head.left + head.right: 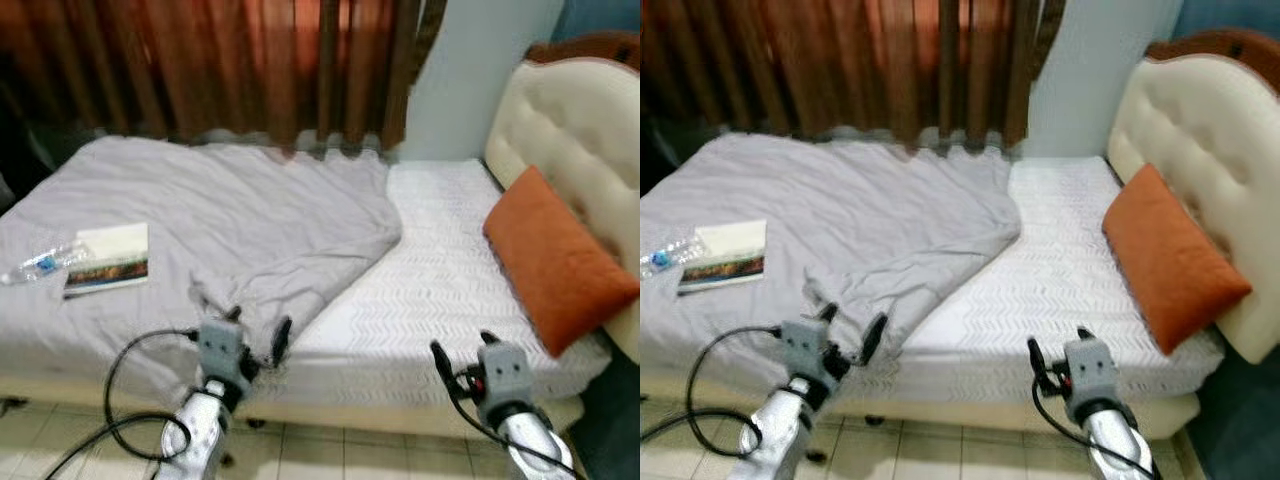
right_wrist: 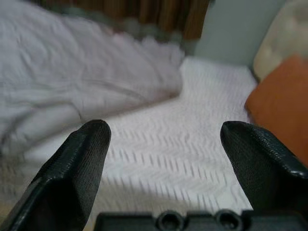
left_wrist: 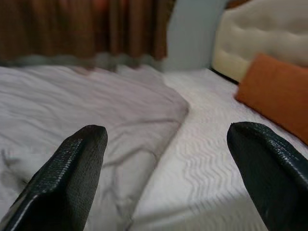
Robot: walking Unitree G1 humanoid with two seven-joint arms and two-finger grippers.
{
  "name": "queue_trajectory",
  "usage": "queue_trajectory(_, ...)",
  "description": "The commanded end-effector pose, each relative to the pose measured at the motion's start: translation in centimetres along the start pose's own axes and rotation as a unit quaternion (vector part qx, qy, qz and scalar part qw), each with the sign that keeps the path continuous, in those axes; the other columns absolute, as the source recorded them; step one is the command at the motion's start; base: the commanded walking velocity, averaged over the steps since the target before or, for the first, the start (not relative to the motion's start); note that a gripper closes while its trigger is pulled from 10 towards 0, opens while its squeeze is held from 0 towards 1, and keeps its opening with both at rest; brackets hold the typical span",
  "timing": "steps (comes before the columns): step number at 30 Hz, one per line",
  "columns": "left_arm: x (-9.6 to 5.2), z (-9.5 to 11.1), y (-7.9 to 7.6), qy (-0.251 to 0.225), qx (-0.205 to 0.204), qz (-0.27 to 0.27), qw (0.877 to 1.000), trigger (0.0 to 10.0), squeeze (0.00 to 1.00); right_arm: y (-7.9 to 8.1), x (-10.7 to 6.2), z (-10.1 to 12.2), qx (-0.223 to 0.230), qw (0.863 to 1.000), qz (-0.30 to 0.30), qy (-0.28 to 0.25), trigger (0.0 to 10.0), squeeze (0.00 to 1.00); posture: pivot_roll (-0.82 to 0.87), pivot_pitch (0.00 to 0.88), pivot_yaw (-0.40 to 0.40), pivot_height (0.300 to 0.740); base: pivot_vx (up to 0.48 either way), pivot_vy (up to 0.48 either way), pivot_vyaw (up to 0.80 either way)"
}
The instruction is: Clean up the room
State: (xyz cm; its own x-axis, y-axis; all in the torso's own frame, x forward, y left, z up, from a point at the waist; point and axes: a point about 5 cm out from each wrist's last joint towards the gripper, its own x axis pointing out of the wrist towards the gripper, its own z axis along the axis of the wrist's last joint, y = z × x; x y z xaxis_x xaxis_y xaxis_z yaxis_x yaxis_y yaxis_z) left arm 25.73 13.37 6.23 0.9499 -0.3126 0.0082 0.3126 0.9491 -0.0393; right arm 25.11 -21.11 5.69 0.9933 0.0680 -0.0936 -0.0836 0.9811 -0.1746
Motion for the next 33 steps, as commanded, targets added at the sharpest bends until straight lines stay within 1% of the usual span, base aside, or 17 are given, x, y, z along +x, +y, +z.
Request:
queue_trajectory(1, 0.0, 0.1, 0.2, -0.003, 0.02, -0.006, 1.0, 10.0, 0.0, -0.4, 0.1, -0.2, 0.024, 1.0, -0.017, 0.0, 10.0, 0.0, -0.05, 0.0, -0.061, 0.74, 0.0, 0.472, 0.0)
queue_trajectory(2, -0.2, 0.1, 0.1, -0.005, 0.028, -0.01, 1.0, 10.0, 0.0, -0.7, 0.2, -0.1, 0.042, 0.999, -0.03, -0.007, 10.0, 0.0, -0.05, 0.0, -0.057, 0.74, 0.0, 0.472, 0.0)
queue_trajectory(4, -0.4, 0.0, 0.3, -0.005, 0.032, -0.002, 0.999, 10.0, 0.0, -0.8, 0.3, -0.1, 0.054, 0.998, -0.038, -0.012, 10.0, 0.0, -0.04, 0.0, -0.053, 0.74, 0.0, 0.472, 0.0)
queue_trajectory(5, -0.6, -0.1, 1.2, -0.005, 0.028, 0.032, 0.999, 10.0, 0.0, -0.6, 0.6, -0.3, 0.059, 0.997, -0.046, -0.007, 10.0, 0.0, -0.04, 0.0, -0.043, 0.74, 0.0, 0.472, 0.0)
queue_trajectory(6, -0.6, -0.1, 1.2, -0.005, 0.028, 0.032, 0.999, 10.0, 0.0, -0.6, 0.6, -0.3, 0.059, 0.997, -0.046, -0.007, 10.0, 0.0, -0.04, 0.0, -0.043, 0.74, 0.0, 0.472, 0.0)
queue_trajectory(7, -0.6, -0.1, 1.7, -0.005, 0.01, 0.054, 0.998, 10.0, 0.0, 0.0, 1.1, -0.2, 0.058, 0.997, -0.041, -0.008, 10.0, 0.0, -0.03, 0.0, -0.039, 0.74, 0.0, 0.476, 0.0)
queue_trajectory(12, -0.7, -0.4, 1.7, 0.009, 0.004, 0.051, 0.999, 10.0, 0.0, 1.1, 1.3, 0.3, 0.045, 0.999, -0.013, -0.02, 10.0, 0.0, -0.02, 0.0, -0.037, 0.74, 0.0, 0.474, 0.0)
queue_trajectory(14, -2.0, -0.5, 2.3, 0.013, -0.006, 0.067, 0.998, 10.0, 0.0, 0.8, -0.1, 0.0, 0.048, 0.999, -0.012, -0.019, 10.0, 0.0, -0.02, 0.0, -0.037, 0.74, 0.0, 0.474, 0.0)
queue_trajectory(15, -2.0, -0.5, 2.3, 0.013, -0.006, 0.067, 0.998, 10.0, 0.0, 0.8, -0.1, 0.0, 0.048, 0.999, -0.012, -0.019, 10.0, 0.0, -0.02, 0.0, -0.037, 0.74, 0.0, 0.472, 0.0)
queue_trajectory(18, -5.7, -0.1, 2.5, 0.023, -0.003, 0.087, 0.996, 10.0, 0.0, -0.2, -3.8, -0.7, 0.052, 0.998, -0.022, -0.008, 10.0, 0.0, -0.01, 0.0, -0.032, 0.74, 0.0, 0.476, 0.0)
queue_trajectory(20, -7.4, 0.4, 2.4, 0.026, 0.005, 0.087, 0.996, 10.0, 0.0, -0.6, -5.4, -0.8, 0.054, 0.998, -0.031, -0.005, 10.0, 0.0, -0.01, 0.0, -0.026, 0.74, 0.0, 0.474, 0.0)
queue_trajectory(21, -7.4, 0.4, 2.4, 0.026, 0.005, 0.087, 0.996, 10.0, 0.0, -0.6, -5.4, -0.8, 0.054, 0.998, -0.031, -0.005, 10.0, 0.0, -0.01, 0.0, -0.026, 0.74, 0.0, 0.472, 0.0)
queue_trajectory(23, -8.5, 0.5, 2.2, 0.043, 0.018, 0.074, 0.996, 10.0, 0.0, -0.4, -6.1, -0.7, 0.051, 0.998, -0.031, -0.008, 10.0, 0.0, 0.0, 0.0, -0.015, 0.74, 0.0, 0.474, 0.0)
queue_trajectory(25, -8.4, 0.1, 2.3, 0.055, 0.03, 0.072, 0.995, 10.0, 0.0, -0.2, -5.8, -0.7, 0.047, 0.998, -0.027, -0.008, 10.0, 0.0, 0.0, 0.0, -0.016, 0.74, 0.0, 0.452, 0.0)
queue_trajectory(26, -7.5, -0.1, 2.4, 0.06, 0.041, 0.067, 0.995, 10.0, 0.0, 0.3, -5.1, -0.6, 0.044, 0.999, -0.016, -0.007, 10.0, 0.0, -0.01, 0.0, -0.015, 0.74, 0.0, 0.0, 0.0)
queue_trajectory(28, -6.8, 0.2, 2.4, 0.056, 0.038, 0.057, 0.996, 10.0, 0.0, 0.6, -4.6, -0.4, 0.039, 0.999, -0.01, -0.011, 10.0, 0.0, -0.01, 0.0, -0.016, 0.74, 0.0, 0.0, 0.0)
queue_trajectory(33, -6.2, 0.5, 2.4, 0.051, 0.02, 0.061, 0.997, 10.0, 0.0, 0.7, -3.6, -0.1, 0.039, 0.999, -0.009, -0.011, 10.0, 0.0, 0.0, 0.0, -0.015, 0.74, 0.232, 0.305, 0.0)
